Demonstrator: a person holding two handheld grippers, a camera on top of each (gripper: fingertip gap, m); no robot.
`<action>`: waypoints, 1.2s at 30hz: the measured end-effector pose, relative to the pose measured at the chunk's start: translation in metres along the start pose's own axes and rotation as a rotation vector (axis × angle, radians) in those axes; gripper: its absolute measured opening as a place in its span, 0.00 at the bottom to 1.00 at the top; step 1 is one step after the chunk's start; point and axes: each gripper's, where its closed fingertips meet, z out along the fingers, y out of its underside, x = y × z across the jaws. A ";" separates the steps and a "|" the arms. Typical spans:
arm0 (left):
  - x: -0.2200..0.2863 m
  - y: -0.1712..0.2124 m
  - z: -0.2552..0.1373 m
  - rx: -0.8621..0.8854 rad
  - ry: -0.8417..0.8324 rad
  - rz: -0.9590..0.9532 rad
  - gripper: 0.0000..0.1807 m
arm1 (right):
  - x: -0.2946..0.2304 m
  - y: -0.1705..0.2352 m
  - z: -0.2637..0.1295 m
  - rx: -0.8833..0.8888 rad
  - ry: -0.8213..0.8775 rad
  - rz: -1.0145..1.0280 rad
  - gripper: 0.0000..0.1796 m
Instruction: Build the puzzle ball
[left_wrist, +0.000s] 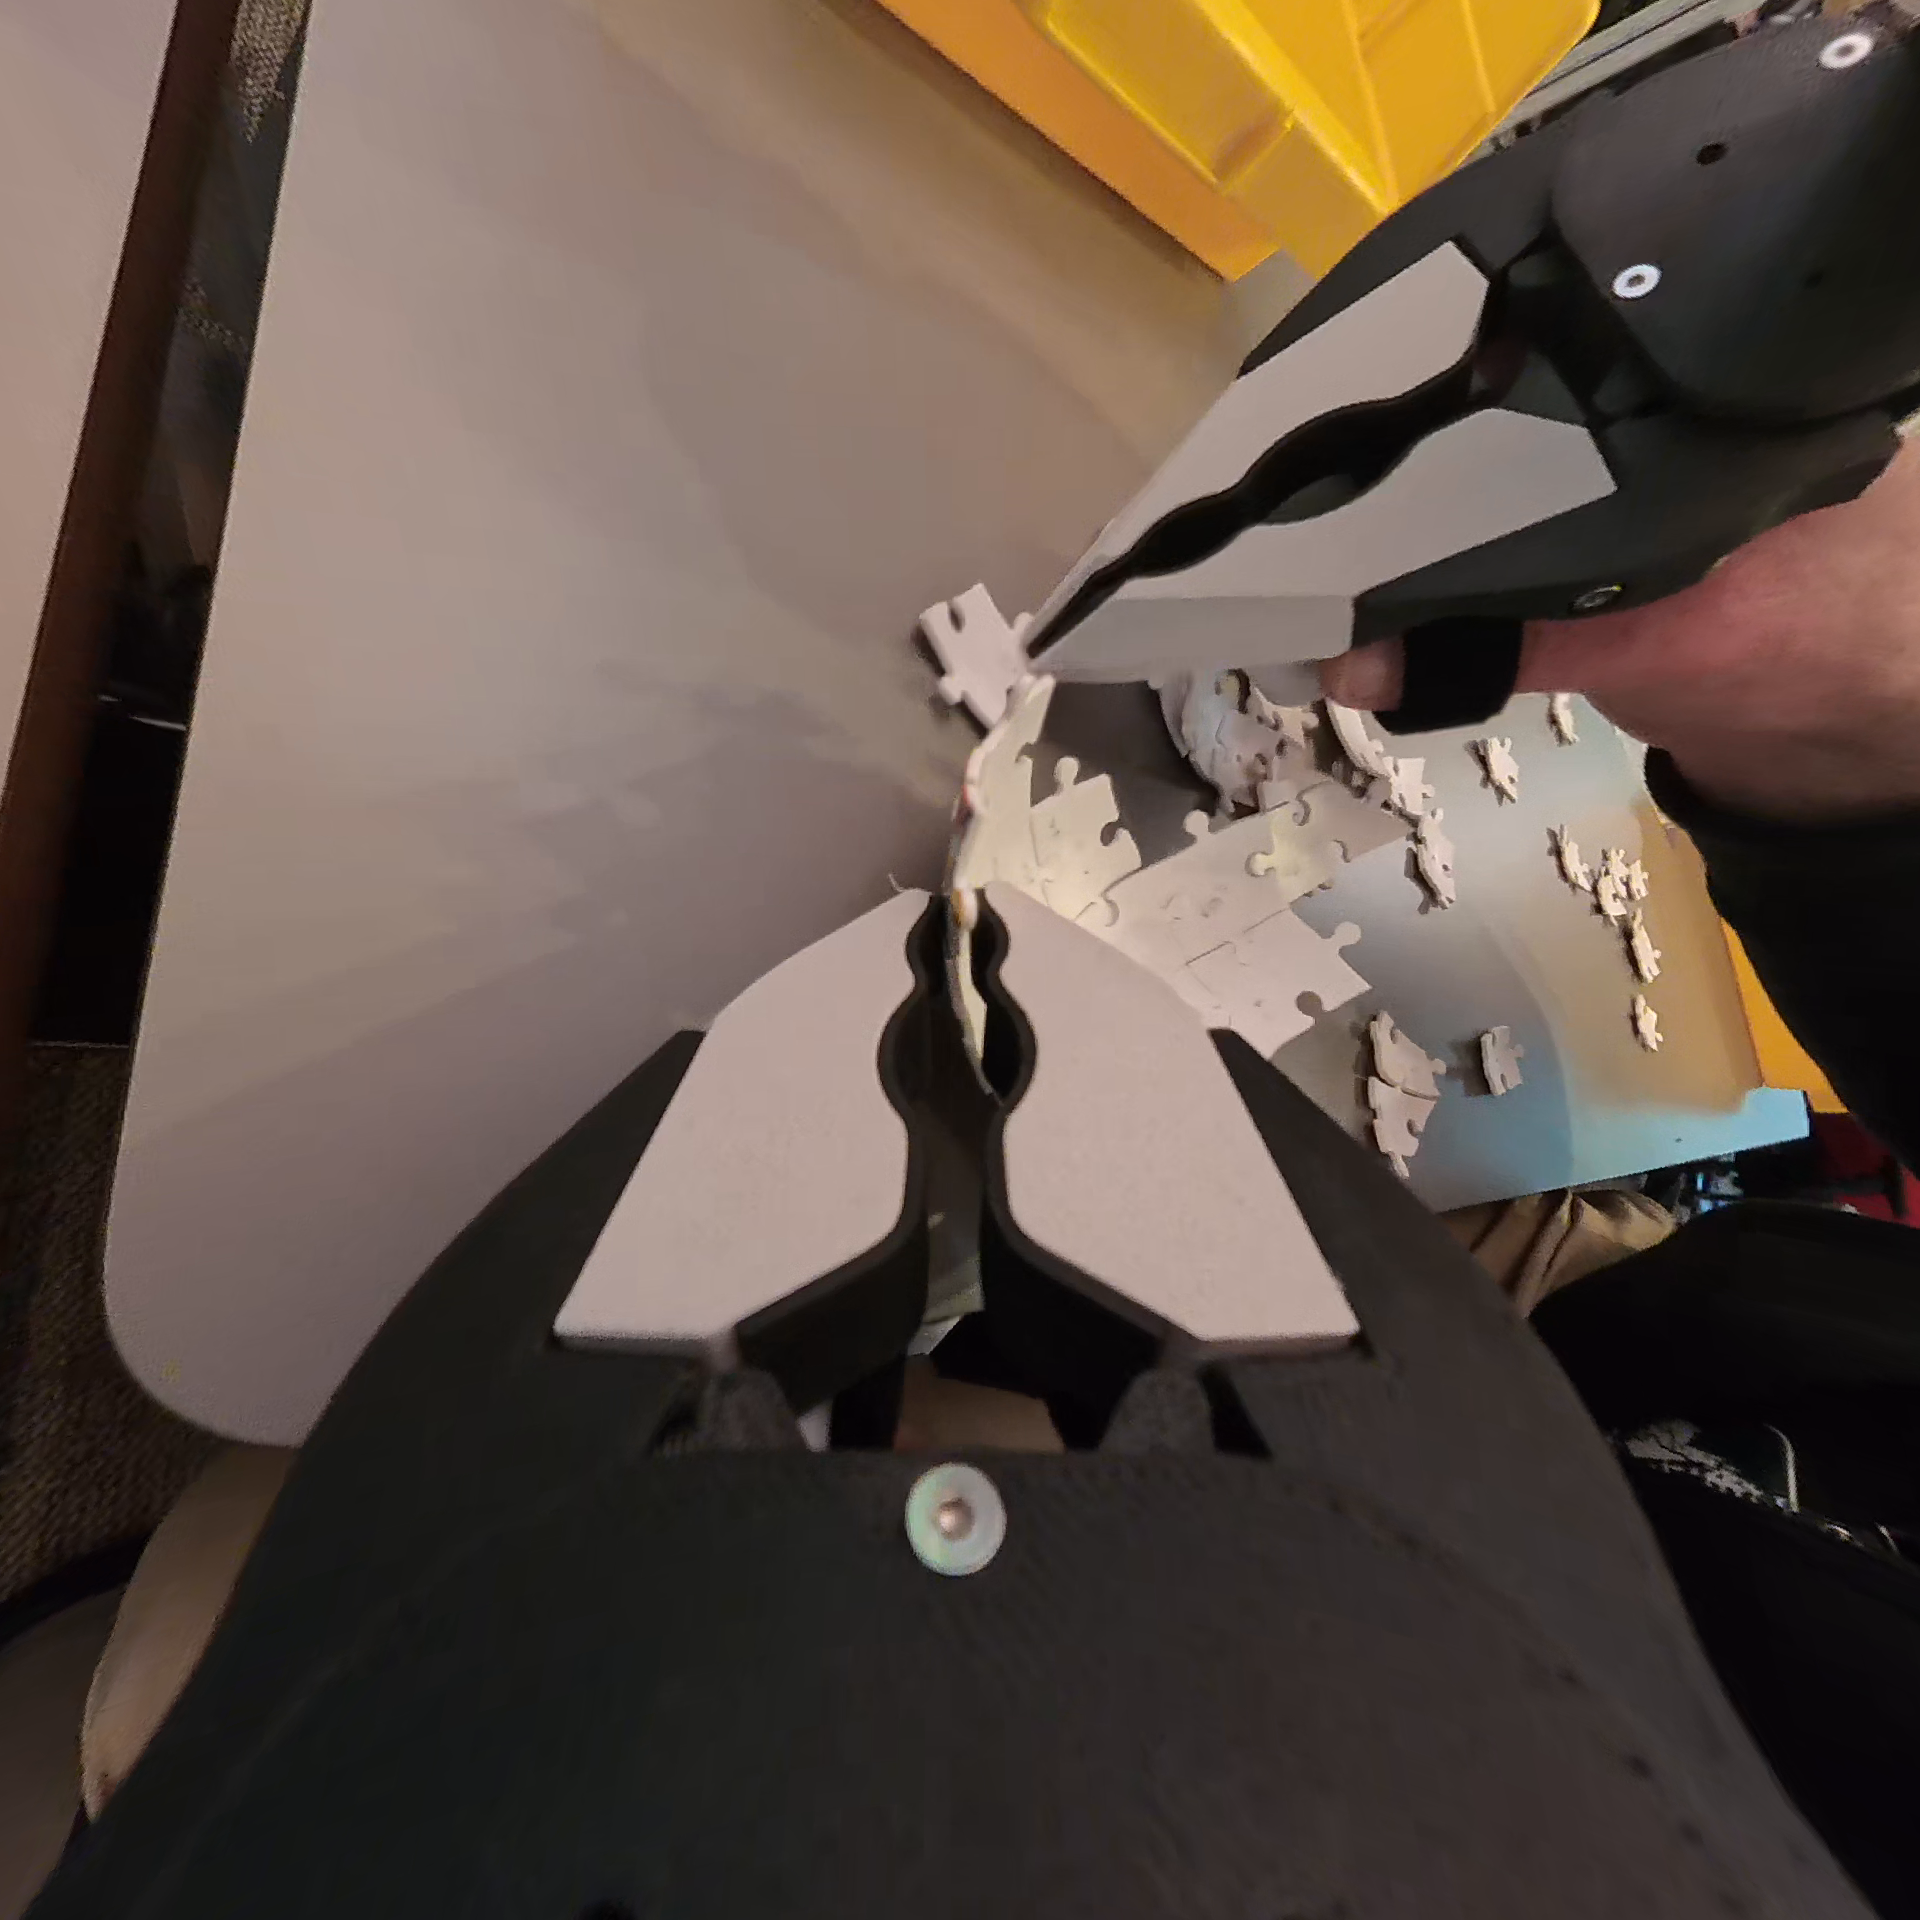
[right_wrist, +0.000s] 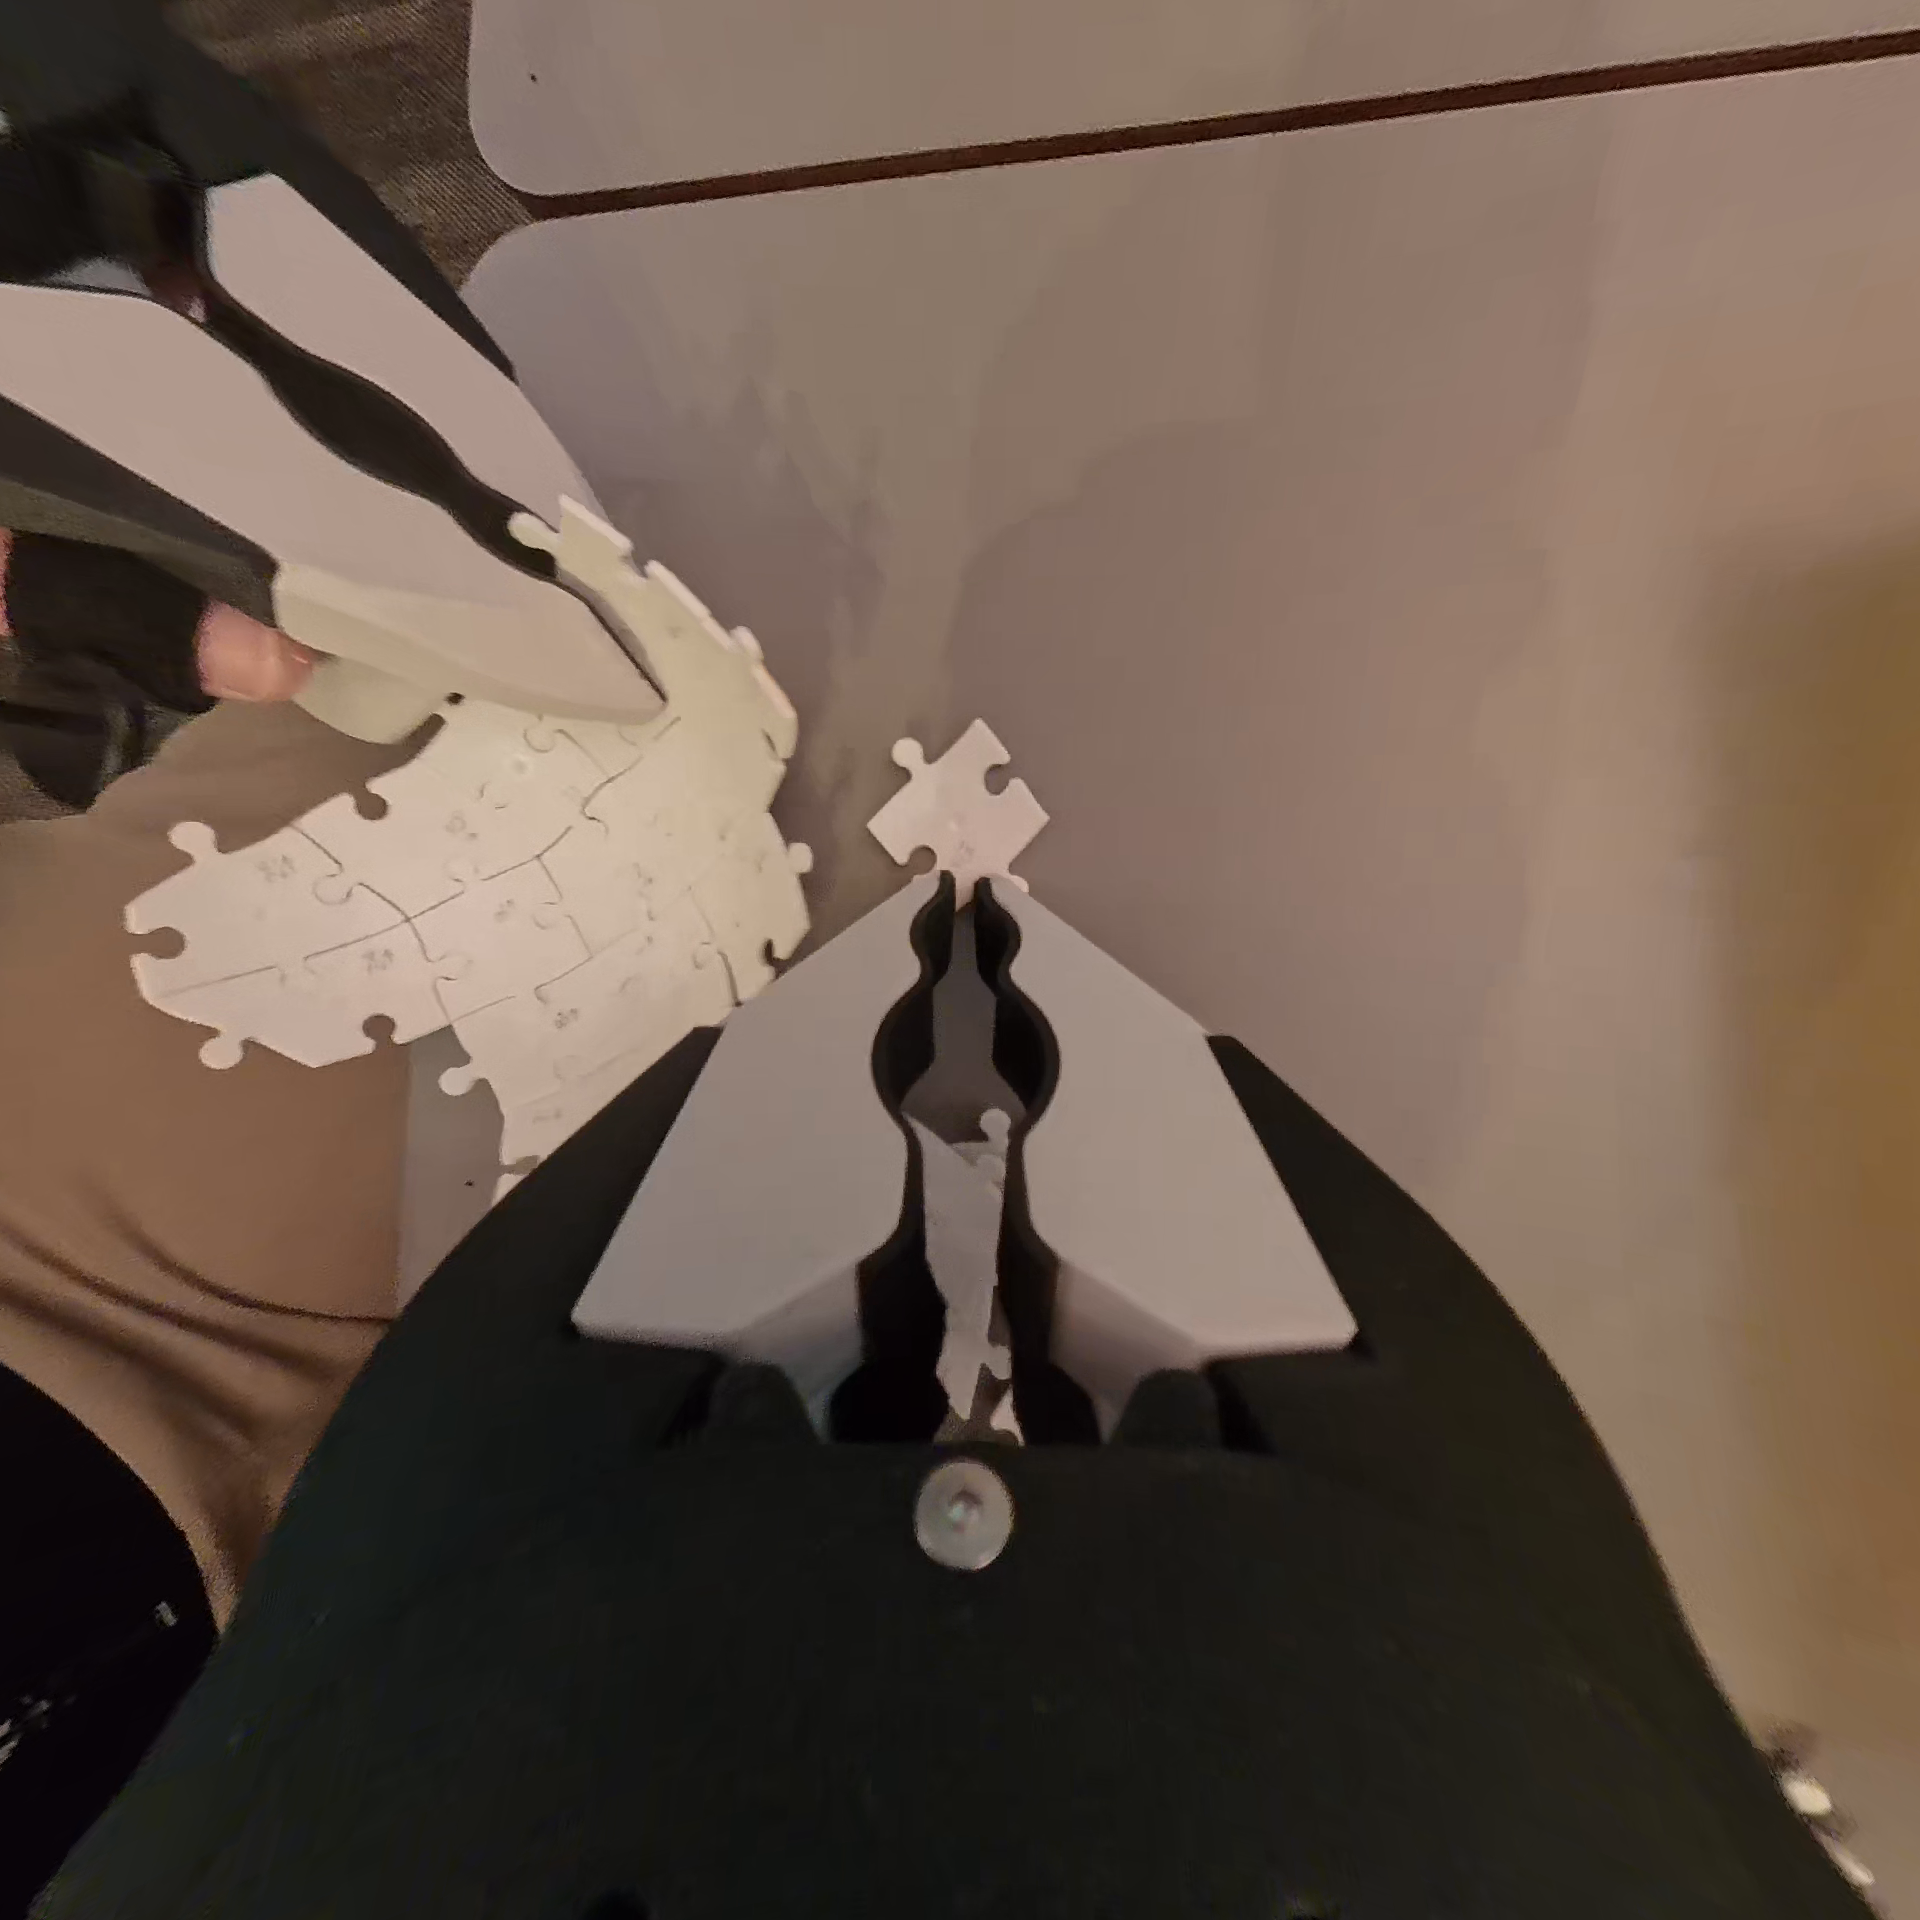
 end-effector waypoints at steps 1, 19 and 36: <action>0.000 -0.001 0.001 -0.003 -0.002 -0.004 0.02 | -0.001 -0.002 -0.001 0.011 -0.008 0.001 0.01; -0.005 -0.012 0.015 -0.062 -0.056 -0.053 0.03 | -0.016 -0.011 -0.015 0.022 -0.121 -0.254 0.00; -0.007 -0.011 0.016 -0.095 -0.079 -0.062 0.04 | -0.008 -0.001 0.002 -0.060 -0.145 -0.291 0.00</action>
